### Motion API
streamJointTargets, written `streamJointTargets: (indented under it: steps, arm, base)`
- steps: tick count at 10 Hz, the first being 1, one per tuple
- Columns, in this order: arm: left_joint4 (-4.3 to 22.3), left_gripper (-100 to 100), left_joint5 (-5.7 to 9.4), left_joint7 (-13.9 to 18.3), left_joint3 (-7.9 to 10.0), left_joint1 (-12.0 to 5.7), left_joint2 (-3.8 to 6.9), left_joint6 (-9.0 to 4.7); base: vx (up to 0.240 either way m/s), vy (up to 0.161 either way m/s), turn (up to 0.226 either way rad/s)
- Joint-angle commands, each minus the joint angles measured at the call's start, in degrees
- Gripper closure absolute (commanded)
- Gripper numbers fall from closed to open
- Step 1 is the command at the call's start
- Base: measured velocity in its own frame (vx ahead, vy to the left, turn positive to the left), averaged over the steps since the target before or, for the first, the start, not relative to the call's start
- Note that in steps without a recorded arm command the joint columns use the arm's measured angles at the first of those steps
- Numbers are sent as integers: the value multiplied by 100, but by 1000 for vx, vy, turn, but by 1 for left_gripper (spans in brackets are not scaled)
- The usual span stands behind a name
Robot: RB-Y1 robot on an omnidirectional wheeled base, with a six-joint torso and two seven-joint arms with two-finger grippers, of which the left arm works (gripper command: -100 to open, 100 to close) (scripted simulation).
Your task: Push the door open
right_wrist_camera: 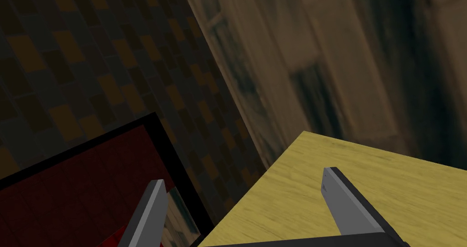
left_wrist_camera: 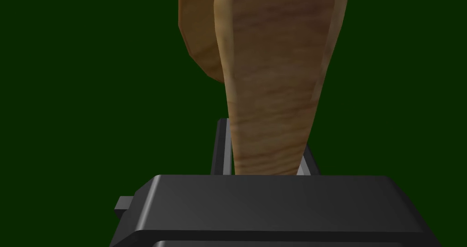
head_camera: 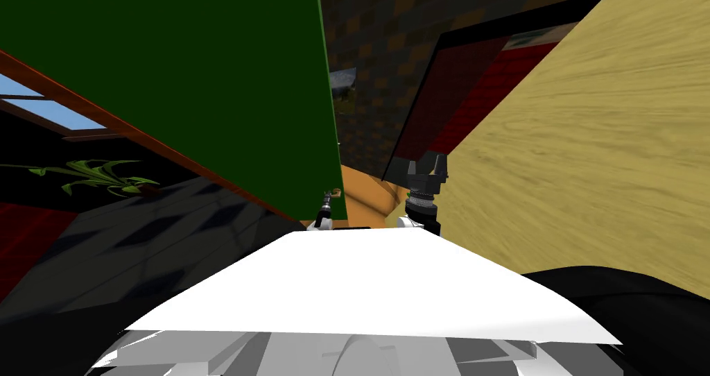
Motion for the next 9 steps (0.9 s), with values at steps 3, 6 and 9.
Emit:
streamJointTargets:
  steps: [3,6,9]
  arm:
    - [58,100,67,-72,148,-84,78,-115]
    - [67,100,148,-172,305,-87,112,-143]
    - [76,100,222,-265,449,-91,116,-168]
  base:
    - [180,-53,44]
    - [178,-55,67]
    - [125,-41,54]
